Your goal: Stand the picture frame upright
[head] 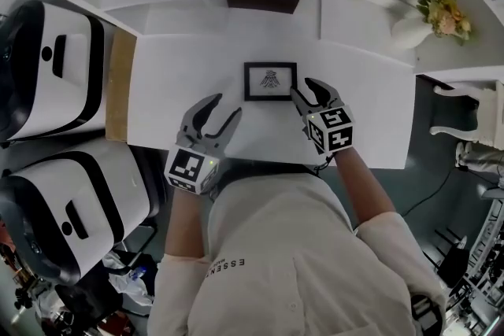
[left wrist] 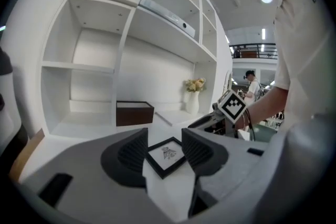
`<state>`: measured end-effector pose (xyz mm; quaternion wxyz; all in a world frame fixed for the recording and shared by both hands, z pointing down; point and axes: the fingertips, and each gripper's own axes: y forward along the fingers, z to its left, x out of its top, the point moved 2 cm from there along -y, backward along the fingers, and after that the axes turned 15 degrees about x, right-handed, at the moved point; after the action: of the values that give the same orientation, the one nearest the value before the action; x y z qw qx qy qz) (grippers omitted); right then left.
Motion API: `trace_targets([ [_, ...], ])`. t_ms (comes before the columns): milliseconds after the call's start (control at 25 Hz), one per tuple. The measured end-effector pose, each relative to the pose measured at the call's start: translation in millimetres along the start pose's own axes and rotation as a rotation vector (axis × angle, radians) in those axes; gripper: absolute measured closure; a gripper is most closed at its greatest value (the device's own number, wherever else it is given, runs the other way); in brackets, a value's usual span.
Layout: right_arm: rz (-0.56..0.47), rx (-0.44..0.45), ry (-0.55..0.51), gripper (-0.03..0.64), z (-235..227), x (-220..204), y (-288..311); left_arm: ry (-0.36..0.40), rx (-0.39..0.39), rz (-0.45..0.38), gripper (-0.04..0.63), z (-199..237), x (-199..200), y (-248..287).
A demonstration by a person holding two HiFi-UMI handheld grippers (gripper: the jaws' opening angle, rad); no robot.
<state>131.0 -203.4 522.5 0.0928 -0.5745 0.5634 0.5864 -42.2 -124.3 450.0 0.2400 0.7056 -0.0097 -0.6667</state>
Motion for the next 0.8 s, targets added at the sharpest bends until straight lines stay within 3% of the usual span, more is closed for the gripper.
trace_targets([
  [120, 0.043, 0.002, 0.039, 0.428, -15.4, -10.2, 15.6, -0.033, 0.025, 0.018, 0.410, 4.9, -9.1, 8.0],
  [360, 0.117, -0.017, 0.117, 0.430, -36.2, -27.8, 40.5, 0.019, 0.024, 0.086, 0.410, 3.6, -34.9, 17.1],
  [640, 0.155, -0.048, 0.137, 0.499, -38.8, -36.7, 51.0, -0.008, 0.025, 0.101, 0.410, 6.7, -45.9, 12.1],
  [800, 0.160, -0.075, 0.126, 0.505, -37.5, -35.8, 51.8, -0.015, 0.026, 0.102, 0.410, 11.5, -46.2, 6.1],
])
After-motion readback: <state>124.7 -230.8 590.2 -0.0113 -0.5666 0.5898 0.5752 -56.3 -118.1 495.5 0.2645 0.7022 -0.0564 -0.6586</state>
